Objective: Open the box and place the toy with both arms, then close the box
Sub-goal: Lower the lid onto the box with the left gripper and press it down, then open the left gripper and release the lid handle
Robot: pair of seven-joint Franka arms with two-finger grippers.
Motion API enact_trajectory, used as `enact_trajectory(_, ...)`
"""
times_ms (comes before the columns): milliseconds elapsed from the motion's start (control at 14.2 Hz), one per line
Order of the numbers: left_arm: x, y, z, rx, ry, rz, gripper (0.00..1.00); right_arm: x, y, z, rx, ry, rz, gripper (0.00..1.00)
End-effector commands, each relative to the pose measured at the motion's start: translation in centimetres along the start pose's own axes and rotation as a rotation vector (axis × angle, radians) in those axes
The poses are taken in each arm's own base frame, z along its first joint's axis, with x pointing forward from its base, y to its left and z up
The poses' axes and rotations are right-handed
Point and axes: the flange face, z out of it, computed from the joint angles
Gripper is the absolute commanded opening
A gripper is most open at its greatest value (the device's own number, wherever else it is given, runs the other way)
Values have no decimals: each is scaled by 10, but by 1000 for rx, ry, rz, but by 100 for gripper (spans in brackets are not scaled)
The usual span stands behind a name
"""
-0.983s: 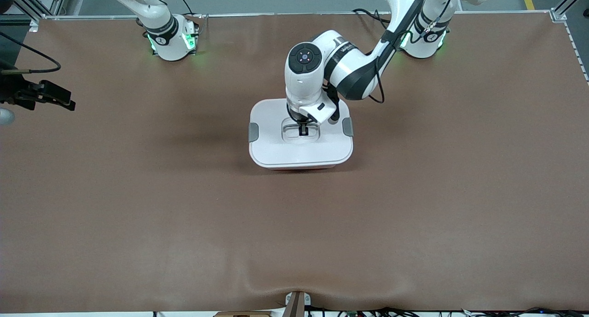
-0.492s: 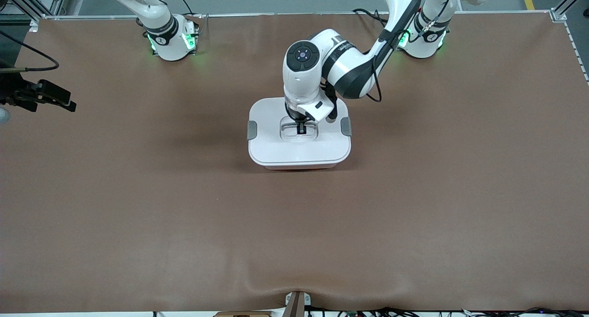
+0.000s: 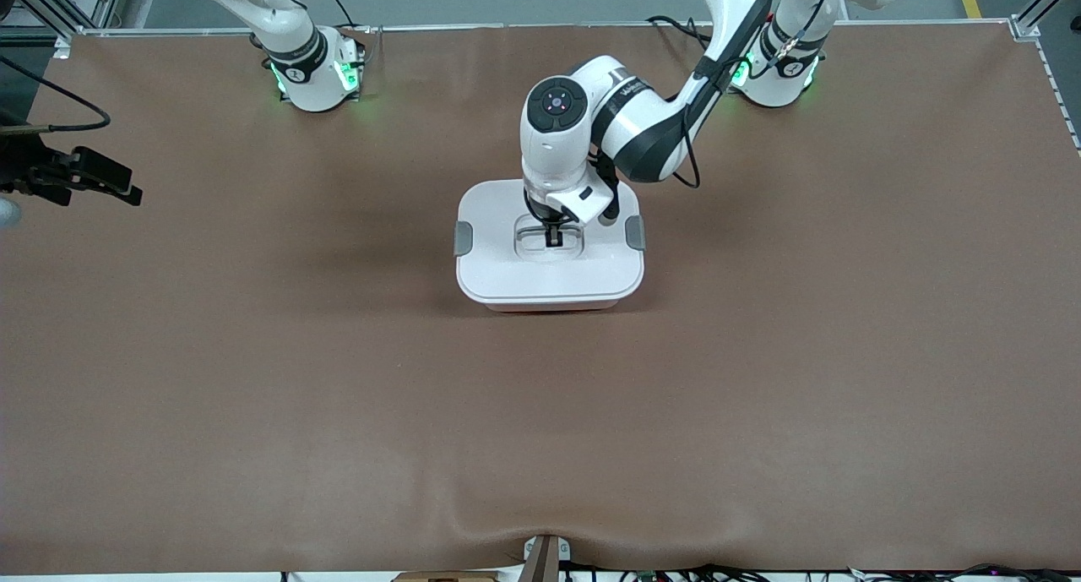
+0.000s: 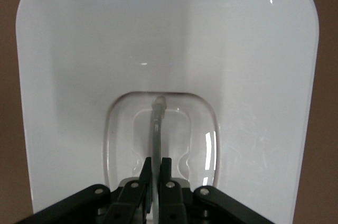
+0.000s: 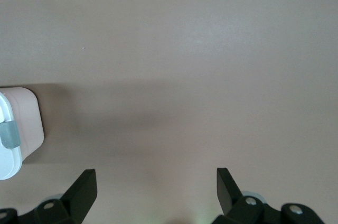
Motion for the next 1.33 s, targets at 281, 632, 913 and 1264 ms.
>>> enact_trajectory(281, 2, -3, -11, -32, -31, -2, 69, -2, -3, 6, 20, -4, -6, 100)
enact_trajectory(632, 2, -3, -48, -24, -14, 43, 100, -3, -6, 13, 18, -21, -11, 100)
enact_trajectory(913, 13, 17, -80, -15, 6, 106, 100, -3, -7, 14, 18, -21, -12, 100)
enact_trajectory(1264, 61, 66, -119, -47, -16, 158, 100, -2, -7, 16, 18, -18, -12, 100)
